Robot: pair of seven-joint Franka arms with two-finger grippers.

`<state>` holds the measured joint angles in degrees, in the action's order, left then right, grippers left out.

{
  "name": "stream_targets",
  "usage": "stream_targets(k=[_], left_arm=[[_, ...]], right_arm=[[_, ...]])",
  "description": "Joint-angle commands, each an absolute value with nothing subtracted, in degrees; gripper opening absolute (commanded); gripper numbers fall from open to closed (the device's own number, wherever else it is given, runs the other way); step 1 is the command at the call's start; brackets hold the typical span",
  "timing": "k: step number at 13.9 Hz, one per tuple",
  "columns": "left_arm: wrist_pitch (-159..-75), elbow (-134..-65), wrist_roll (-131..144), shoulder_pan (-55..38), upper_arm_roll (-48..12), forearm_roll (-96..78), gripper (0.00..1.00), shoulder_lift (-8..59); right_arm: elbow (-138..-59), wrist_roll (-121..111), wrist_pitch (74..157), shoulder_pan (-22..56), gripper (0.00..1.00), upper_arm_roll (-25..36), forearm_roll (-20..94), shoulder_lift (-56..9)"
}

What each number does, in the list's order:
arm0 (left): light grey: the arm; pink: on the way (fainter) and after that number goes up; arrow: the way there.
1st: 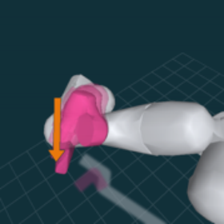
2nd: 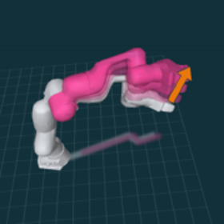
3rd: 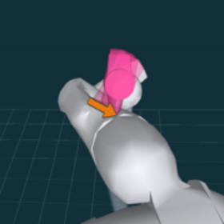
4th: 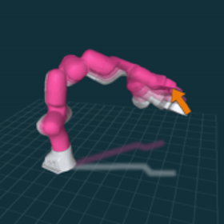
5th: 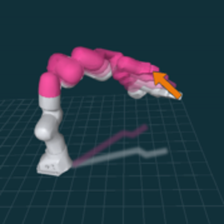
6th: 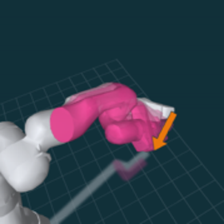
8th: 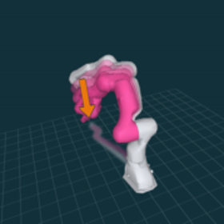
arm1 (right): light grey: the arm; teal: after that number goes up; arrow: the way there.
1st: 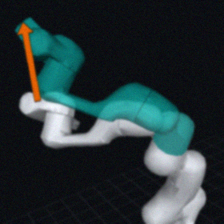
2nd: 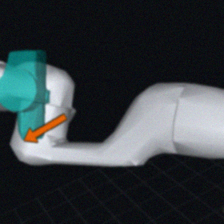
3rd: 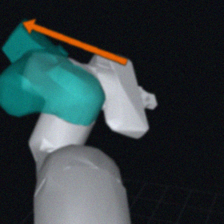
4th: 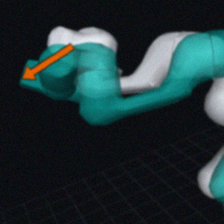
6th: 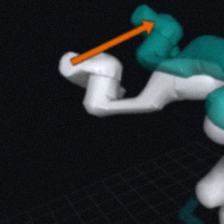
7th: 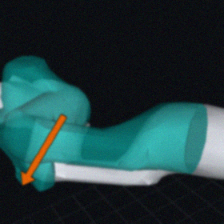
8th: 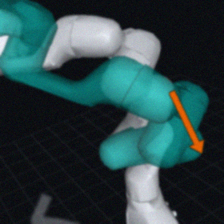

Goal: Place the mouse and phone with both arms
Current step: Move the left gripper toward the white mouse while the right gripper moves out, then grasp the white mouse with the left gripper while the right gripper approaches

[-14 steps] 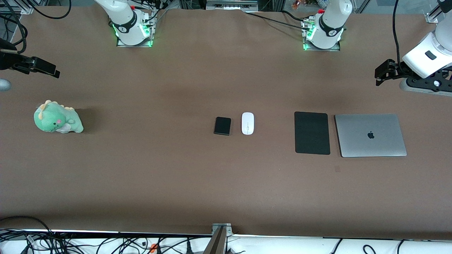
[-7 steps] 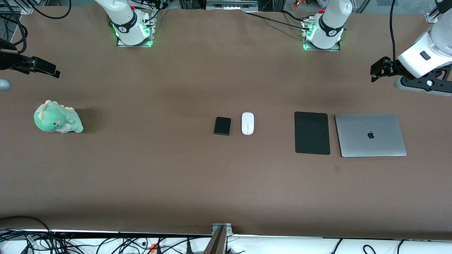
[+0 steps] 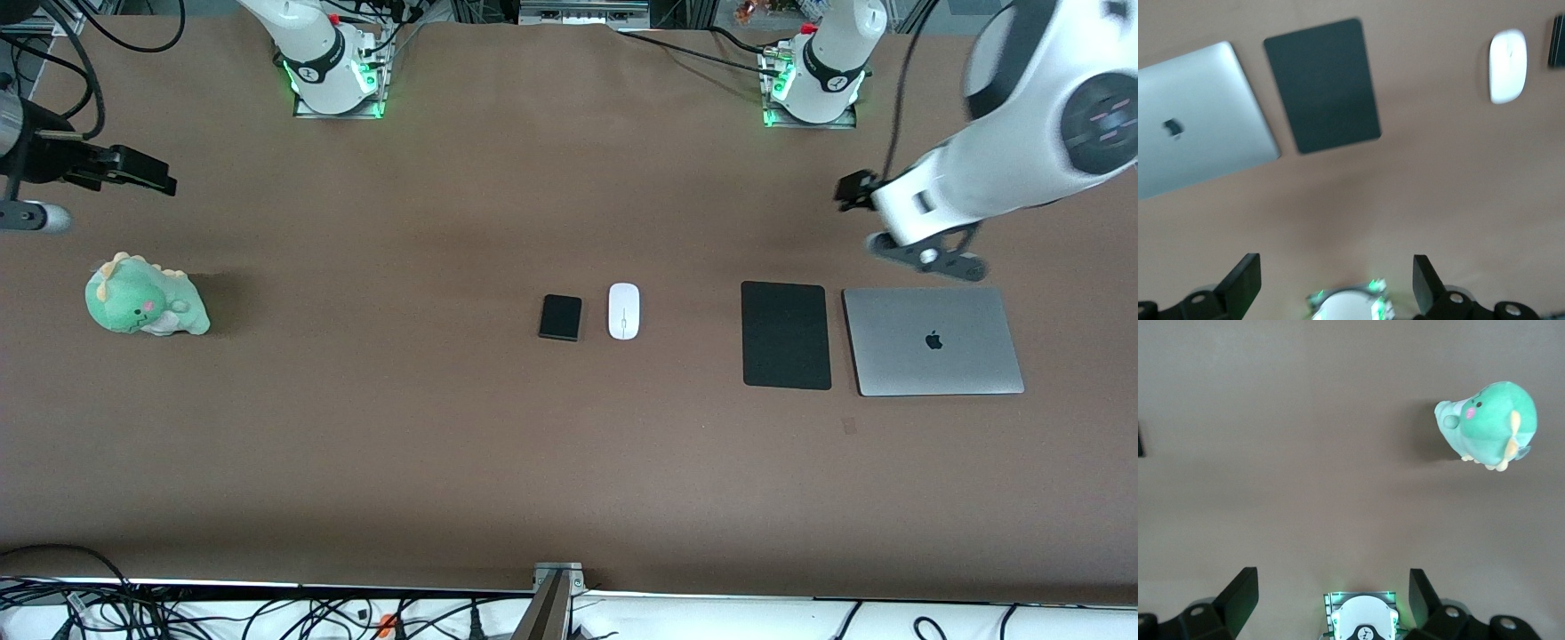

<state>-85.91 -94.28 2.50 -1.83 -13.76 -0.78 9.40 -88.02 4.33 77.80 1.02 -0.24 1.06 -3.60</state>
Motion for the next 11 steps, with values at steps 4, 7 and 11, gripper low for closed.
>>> stream_targets(k=[4,7,11], left_arm=[[-104.5,-93.5,17.7,-3.6,-17.5,-1.7,1.00,20.7],[-116.5,-93.6,28.9,-10.2,-17.4,-1.1,1.00,29.4],[-128.8,-94.3,38.6,-16.5,-17.1,-0.8,1.00,35.8]], right_arm=[[-87.1,5.1,77.5,4.5,1.00,-0.2,1.8,-8.8],[-85.9,4.6,77.7,5.4,1.00,-0.2,1.8,-10.5],[-83.8,4.7,78.2,5.5,1.00,-0.2,1.8,-11.9]])
